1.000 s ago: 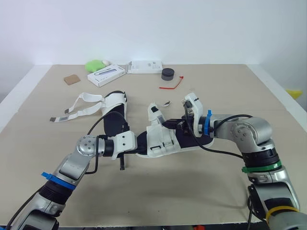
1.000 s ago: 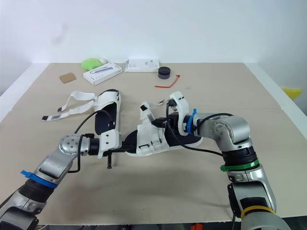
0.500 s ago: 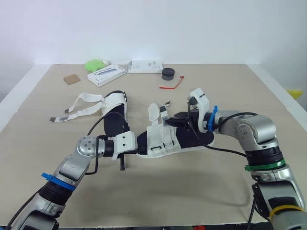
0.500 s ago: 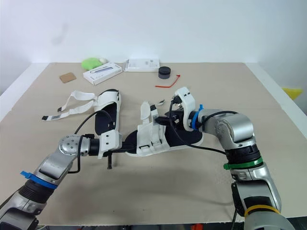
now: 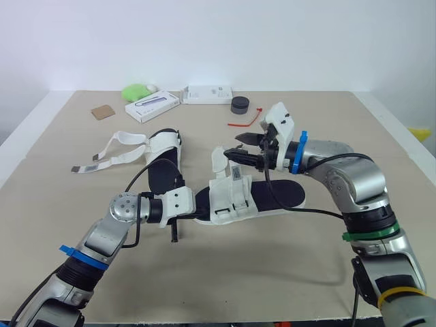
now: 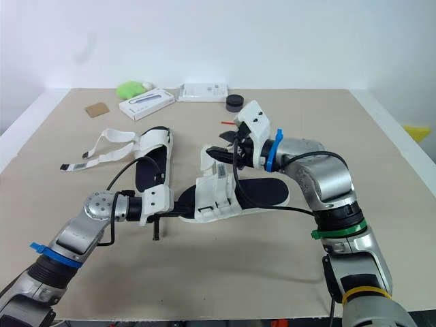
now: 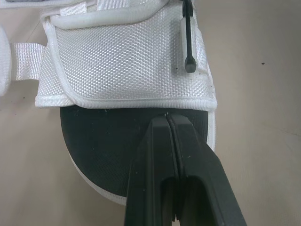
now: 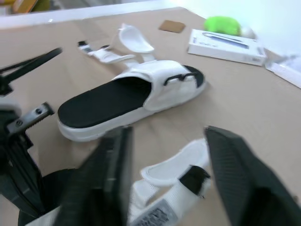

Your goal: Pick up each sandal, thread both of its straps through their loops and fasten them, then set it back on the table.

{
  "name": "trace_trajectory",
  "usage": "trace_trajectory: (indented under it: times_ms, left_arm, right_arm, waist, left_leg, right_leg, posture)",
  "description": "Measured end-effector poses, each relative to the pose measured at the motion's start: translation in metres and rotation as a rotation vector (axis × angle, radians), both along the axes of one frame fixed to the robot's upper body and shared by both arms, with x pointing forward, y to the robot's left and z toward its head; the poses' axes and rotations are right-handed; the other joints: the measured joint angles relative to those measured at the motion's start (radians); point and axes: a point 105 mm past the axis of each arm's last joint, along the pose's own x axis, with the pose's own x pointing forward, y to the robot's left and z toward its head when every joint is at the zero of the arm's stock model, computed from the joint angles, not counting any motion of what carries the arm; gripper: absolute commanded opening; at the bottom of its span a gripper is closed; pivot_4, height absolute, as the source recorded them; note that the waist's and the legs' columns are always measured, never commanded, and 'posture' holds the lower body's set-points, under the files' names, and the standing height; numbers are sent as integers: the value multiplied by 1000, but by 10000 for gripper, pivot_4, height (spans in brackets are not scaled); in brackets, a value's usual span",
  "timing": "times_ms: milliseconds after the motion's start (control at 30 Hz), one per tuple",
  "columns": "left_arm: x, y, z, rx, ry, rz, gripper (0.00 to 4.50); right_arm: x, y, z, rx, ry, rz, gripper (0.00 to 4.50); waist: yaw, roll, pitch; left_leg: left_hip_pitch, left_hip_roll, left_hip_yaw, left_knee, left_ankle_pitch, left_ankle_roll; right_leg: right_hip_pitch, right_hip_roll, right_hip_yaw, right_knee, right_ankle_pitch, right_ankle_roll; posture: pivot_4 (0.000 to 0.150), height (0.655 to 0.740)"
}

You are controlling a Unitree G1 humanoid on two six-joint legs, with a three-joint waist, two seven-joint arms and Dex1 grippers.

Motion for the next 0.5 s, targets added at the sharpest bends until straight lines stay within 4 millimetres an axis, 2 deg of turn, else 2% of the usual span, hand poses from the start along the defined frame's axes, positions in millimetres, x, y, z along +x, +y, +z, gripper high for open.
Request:
trace_trajectory:
  times_ms: [33, 67, 133, 200, 267, 500]
  left_arm:
    - [0, 0, 0, 0, 0, 0, 0]
    - [0, 0, 0, 0, 0, 0, 0]
    - [0, 0, 0, 0, -1, -1, 0]
    - [0, 0, 0, 0, -6, -2, 0]
    - [0, 1, 1, -1, -11, 0, 0]
    - [4, 2, 1, 5, -40, -12, 0]
  right_arm:
    - [0, 1, -1, -5, 0, 7, 12386]
    - [-1, 2, -3, -9, 1, 14, 10233]
    - [0, 5, -12, -36, 16, 40, 3485]
    - [5, -3, -35, -171, 32, 67, 455]
    - [11, -11, -50, -235, 53, 50, 455]
    - [16, -22, -53, -306, 37, 47, 455]
  waist:
    - [0, 0, 0]
    - [0, 0, 0]
    - [0, 0, 0]
    - [0, 0, 0]
    - [0, 0, 0]
    - [0, 0, 0]
  left_leg:
    - [0, 0, 0, 0, 0, 0]
    - [0, 0, 0, 0, 0, 0]
    - [0, 0, -1, 0, 0, 0]
    - [0, 0, -1, 0, 0, 0]
    - [0, 0, -2, 0, 0, 0]
    - [2, 0, -2, 0, 0, 0]
  right_leg:
    - [0, 0, 0, 0, 0, 0]
    - [0, 0, 0, 0, 0, 0]
    - [0, -1, -1, 0, 0, 0]
    - [0, -1, -2, 0, -1, -1]
    - [0, -1, -3, 0, -1, -2]
    - [2, -1, -3, 1, 0, -3]
  posture:
    - [1500, 7400]
    - [1500, 7400]
    - [1500, 7400]
    - [1500, 7400]
    - [1500, 7400]
    - [1500, 7400]
